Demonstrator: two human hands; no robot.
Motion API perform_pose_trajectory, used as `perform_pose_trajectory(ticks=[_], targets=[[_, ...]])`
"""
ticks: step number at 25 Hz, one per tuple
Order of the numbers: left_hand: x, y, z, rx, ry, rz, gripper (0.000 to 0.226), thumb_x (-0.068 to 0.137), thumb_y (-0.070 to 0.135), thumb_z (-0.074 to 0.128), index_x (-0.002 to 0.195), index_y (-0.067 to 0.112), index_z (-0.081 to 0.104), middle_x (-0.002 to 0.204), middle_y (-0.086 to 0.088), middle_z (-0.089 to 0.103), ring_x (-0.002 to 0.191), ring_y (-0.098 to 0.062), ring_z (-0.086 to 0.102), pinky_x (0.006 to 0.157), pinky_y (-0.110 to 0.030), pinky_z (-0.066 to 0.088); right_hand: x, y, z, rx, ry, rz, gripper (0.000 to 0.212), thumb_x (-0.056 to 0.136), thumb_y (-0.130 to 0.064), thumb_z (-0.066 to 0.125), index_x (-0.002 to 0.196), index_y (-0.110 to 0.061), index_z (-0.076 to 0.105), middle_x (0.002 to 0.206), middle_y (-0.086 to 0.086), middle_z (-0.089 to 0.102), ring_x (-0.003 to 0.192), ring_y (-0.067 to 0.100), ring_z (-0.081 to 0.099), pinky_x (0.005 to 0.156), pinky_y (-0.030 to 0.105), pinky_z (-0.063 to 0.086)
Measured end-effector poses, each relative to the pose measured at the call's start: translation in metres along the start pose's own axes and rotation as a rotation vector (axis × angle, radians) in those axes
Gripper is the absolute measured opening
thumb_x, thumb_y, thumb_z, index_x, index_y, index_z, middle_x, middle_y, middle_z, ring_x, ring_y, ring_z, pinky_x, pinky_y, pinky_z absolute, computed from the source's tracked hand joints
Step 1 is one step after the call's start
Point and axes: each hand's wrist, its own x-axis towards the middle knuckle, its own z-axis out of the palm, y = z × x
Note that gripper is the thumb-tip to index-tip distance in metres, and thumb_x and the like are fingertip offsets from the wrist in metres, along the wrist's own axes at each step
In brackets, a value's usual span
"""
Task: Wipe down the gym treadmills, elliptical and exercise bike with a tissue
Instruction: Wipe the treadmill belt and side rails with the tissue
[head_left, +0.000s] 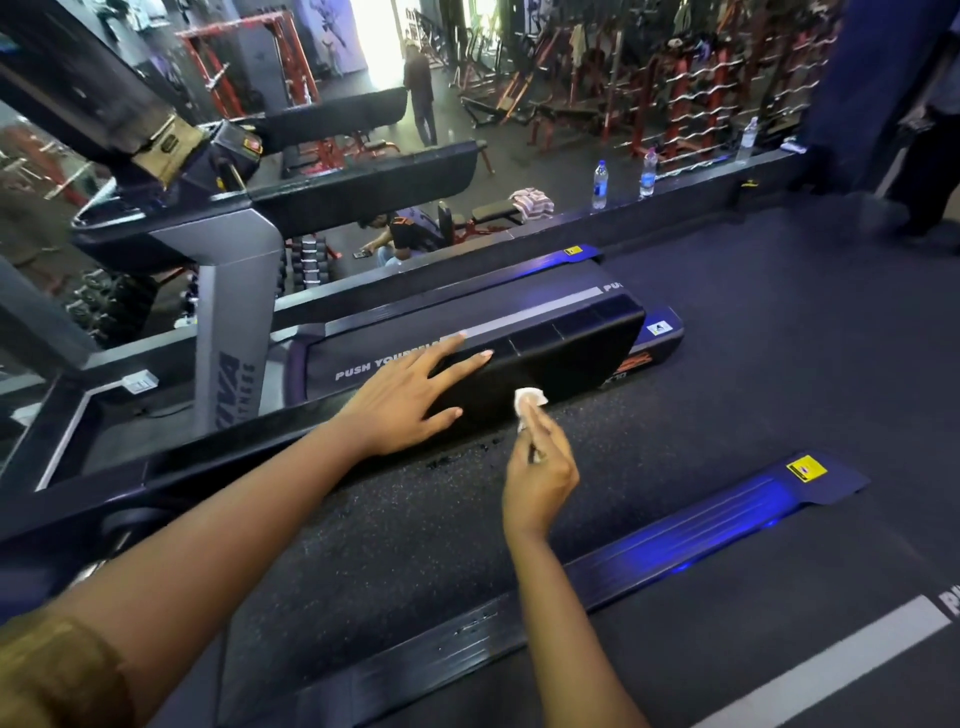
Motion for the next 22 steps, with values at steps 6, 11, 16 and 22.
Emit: perform_pose_trajectory(ticks=[6, 11, 16, 22], targets=[[-0.041, -0.034, 0.005, 0.017, -0.009, -0.027, 0.069, 0.09, 0.063, 0.027, 0.147, 0.046, -0.009, 0.16, -0.003, 0.005, 0.134, -0.027, 0.038, 0.104, -0.047, 0.04, 0.06, -0.016, 0.008, -0.034, 0.119, -0.079, 0.034, 0.078, 0.013, 0.057, 0.11, 0.003, 0.065, 0.101, 0.02, 0.063, 0.101, 0.015, 0.058, 0.092, 0.011, 0.043], [-0.042, -0.037, 0.011, 0.033, 0.054, 0.003, 0.068, 0.09, 0.068, 0.019, 0.15, 0.043, -0.001, 0.155, -0.003, 0.026, 0.124, -0.025, 0.048, 0.098, -0.043, 0.045, 0.005, -0.005, 0.023, -0.121, -0.051, -0.247, 0.041, 0.076, 0.011, 0.063, 0.113, -0.007, 0.066, 0.095, 0.015, 0.061, 0.092, 0.016, 0.058, 0.082, 0.023, 0.05], [-0.043, -0.034, 0.01, 0.039, 0.072, -0.01, 0.067, 0.09, 0.061, 0.028, 0.15, 0.041, 0.006, 0.153, -0.002, 0.029, 0.118, -0.026, 0.051, 0.092, -0.046, 0.049, -0.032, 0.013, 0.015, -0.257, -0.291, -0.371, 0.06, 0.063, 0.016, 0.075, 0.115, -0.012, 0.066, 0.101, 0.009, 0.064, 0.095, 0.015, 0.061, 0.087, 0.023, 0.048], [-0.043, -0.033, 0.01, 0.061, 0.083, -0.015, 0.067, 0.09, 0.061, 0.028, 0.15, 0.04, 0.007, 0.151, -0.004, 0.033, 0.117, -0.026, 0.052, 0.091, -0.044, 0.05, 0.018, -0.008, 0.003, -0.064, 0.005, -0.218, 0.03, 0.078, 0.006, 0.06, 0.107, 0.001, 0.068, 0.094, 0.019, 0.064, 0.091, 0.014, 0.057, 0.084, 0.01, 0.045]])
